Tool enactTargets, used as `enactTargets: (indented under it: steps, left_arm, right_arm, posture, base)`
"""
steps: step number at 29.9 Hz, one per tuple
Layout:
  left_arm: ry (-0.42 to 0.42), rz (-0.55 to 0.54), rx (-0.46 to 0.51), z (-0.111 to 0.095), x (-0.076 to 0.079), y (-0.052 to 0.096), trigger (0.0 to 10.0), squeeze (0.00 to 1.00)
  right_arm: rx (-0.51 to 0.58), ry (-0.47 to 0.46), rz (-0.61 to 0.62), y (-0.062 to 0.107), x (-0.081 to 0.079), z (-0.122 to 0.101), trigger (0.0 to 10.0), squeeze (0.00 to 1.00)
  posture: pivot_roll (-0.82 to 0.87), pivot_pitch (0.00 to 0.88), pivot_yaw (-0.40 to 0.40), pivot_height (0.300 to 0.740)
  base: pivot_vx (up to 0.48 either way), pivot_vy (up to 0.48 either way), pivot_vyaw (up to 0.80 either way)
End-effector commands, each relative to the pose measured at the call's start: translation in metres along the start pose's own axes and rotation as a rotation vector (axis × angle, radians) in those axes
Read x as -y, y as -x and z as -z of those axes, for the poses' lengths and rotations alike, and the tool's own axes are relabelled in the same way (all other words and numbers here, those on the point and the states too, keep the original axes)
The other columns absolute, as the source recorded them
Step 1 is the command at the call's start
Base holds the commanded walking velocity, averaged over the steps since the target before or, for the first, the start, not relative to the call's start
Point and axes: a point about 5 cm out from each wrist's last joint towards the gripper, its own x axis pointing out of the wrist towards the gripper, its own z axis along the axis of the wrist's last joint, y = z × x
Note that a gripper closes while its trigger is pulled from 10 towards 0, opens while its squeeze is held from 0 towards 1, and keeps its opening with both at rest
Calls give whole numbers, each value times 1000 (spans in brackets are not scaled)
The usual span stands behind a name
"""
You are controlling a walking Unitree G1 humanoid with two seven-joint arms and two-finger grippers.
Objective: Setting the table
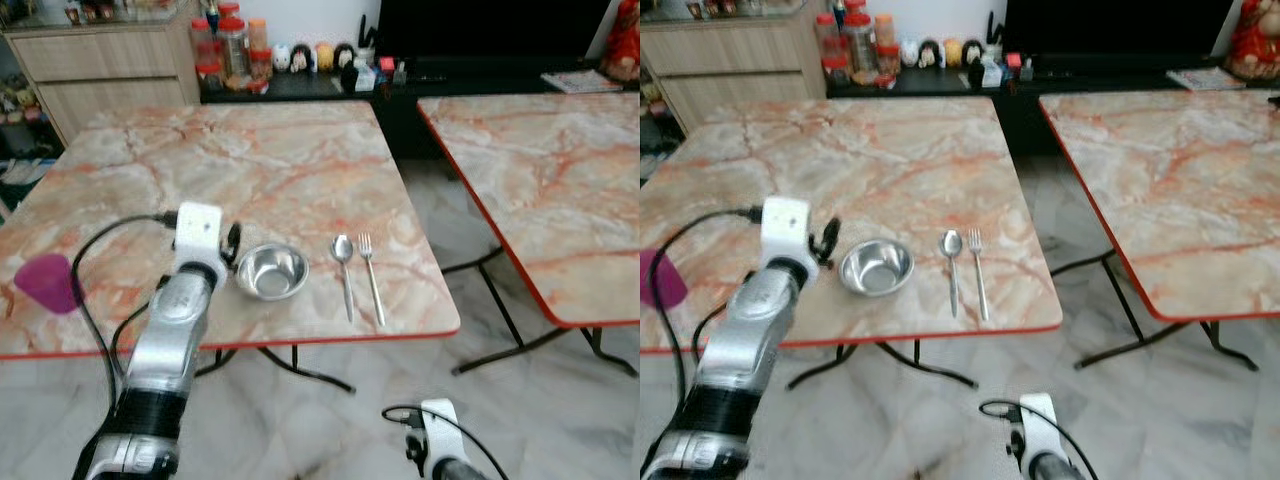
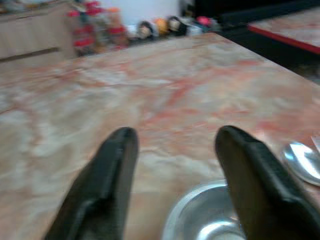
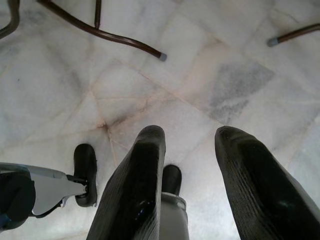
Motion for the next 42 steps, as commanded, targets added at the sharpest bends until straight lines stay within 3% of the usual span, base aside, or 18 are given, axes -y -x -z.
enactTargets:
  steps: [1,5,6,8,14,24,42]
  left_arm:
    - [9,15,-45,8,2,-1,10000,1000]
    - [47,45,-108,10,9,-9,10000,1000]
    - [71,50,-137,11,11,-11,10000,0]
    - [84,25,-209,17,8,-15,10000,0]
    - [123,-3,-281,28,6,-15,10000,0]
    - [122,-42,-331,38,0,-16,10000,0]
    - [192,-120,-420,58,-10,-13,10000,0]
  right_arm:
    - [0,-15,11,0,2,-1,10000,0]
    - [2,-16,12,0,2,-2,10000,0]
    - [3,-17,13,0,3,-2,10000,0]
    - [1,-22,18,0,4,-1,10000,0]
    - [-2,-21,14,0,3,0,10000,0]
    - [2,-22,11,0,2,-2,10000,0]
    - [-3,-27,14,0,3,1,10000,0]
  posture:
    - [7,0,6,732]
    - [-6,0,10,732]
    - [-6,0,11,732]
    - [-7,0,12,732]
    - [-2,0,10,732]
    - [-5,0,11,732]
    - [-13,0,15,732]
  base:
    - [0,0,0]
    - [0,0,0]
    - [0,0,0]
    - [0,0,0]
    - [0,0,0]
    - [0,0,0]
    - [0,0,0]
